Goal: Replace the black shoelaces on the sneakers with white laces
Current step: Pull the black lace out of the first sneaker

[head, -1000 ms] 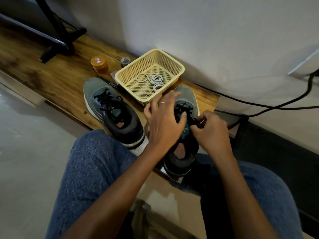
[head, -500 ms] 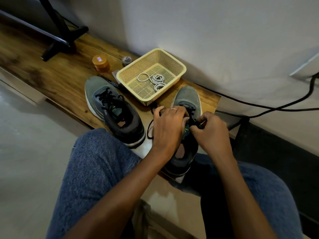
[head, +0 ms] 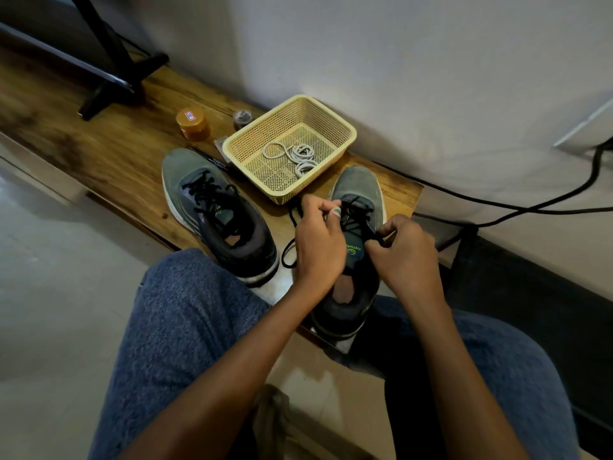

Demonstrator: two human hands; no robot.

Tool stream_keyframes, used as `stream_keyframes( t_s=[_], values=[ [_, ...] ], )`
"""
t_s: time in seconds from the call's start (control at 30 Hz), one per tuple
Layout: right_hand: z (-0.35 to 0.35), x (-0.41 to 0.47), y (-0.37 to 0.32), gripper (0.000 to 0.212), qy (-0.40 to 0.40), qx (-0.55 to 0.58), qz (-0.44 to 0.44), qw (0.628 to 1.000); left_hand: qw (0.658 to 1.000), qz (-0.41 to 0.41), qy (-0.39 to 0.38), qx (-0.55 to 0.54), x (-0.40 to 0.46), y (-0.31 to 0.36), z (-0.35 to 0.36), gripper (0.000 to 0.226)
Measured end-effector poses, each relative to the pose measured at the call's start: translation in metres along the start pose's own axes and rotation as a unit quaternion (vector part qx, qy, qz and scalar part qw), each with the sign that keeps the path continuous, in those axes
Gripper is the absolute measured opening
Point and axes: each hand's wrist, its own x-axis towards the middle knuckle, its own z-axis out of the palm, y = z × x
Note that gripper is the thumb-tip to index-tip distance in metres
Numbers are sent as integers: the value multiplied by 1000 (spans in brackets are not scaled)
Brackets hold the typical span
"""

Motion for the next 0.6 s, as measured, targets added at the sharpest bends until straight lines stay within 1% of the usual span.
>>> stream_keyframes(
  t_s=[0.13,0.27,0.37,0.4,0.43,0.5,0.53,0.6],
  values=[
    [0,1,2,11,-3,2,2,1000,989,-87,63,-104,8,-6,3,6],
    [0,2,1,11,-6,-2,4,1000,969,-114,116,-187,10,-2,2,18],
    [1,2,1,10,-7,-6,2,1000,939,-145,156,-268,10,6,-1,21],
    [1,2,1,10,-7,-7,0,1000,936,-147,168,-274,11,6,-3,20],
    [2,2,1,11,-6,-11,-1,1000,938,-137,175,-265,12,5,-4,18],
    [1,1,1,11,-4,-20,-6,1000,962,-95,166,-195,12,3,-6,9],
    [1,1,2,11,-2,-21,-8,1000,976,-67,150,-146,11,3,-8,11],
    [0,1,2,11,0,-19,-13,1000,993,3,111,-41,8,3,-9,24]
  ],
)
